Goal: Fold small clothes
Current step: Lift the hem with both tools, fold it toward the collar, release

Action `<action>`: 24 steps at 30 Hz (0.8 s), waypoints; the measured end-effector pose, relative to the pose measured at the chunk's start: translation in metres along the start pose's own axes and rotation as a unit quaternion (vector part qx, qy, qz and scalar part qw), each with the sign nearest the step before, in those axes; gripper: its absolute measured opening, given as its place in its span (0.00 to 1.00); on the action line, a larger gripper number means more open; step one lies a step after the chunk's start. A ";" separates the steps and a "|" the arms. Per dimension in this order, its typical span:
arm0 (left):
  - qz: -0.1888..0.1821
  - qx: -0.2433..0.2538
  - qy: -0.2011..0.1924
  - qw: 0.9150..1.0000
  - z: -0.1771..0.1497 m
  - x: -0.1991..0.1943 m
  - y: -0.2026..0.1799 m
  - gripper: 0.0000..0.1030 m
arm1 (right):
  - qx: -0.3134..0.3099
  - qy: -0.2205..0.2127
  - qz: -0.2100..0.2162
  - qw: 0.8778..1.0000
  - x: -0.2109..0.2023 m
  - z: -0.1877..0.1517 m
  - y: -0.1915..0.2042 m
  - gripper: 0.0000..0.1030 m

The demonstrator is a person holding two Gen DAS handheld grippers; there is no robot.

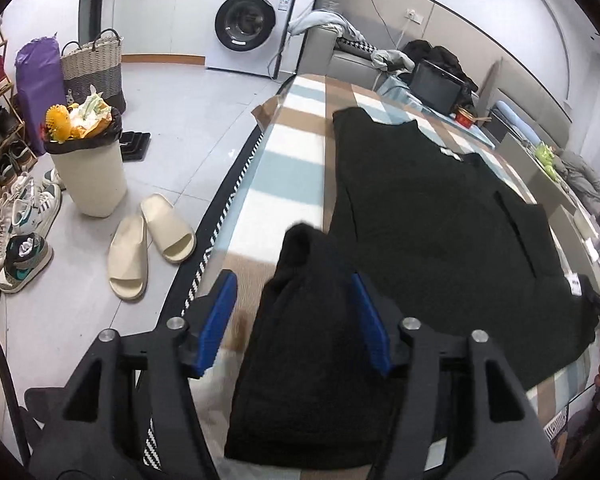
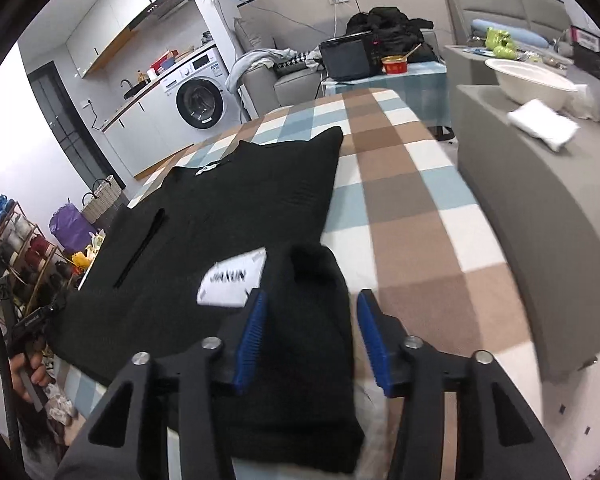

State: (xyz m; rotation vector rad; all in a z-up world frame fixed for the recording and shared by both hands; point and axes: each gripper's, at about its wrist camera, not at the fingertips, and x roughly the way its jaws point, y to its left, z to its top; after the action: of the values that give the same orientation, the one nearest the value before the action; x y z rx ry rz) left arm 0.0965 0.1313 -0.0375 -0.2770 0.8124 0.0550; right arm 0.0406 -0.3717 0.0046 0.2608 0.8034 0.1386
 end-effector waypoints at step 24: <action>-0.008 0.033 -0.008 0.999 -0.040 -0.049 -0.003 0.39 | -0.034 0.004 0.013 0.999 -0.058 -0.032 0.001 0.49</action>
State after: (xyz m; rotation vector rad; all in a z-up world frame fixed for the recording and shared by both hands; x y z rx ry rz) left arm 0.0347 0.1209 -0.0280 -0.2214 0.7951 0.0154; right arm -0.0223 -0.3778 0.0236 0.2055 0.8019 0.1909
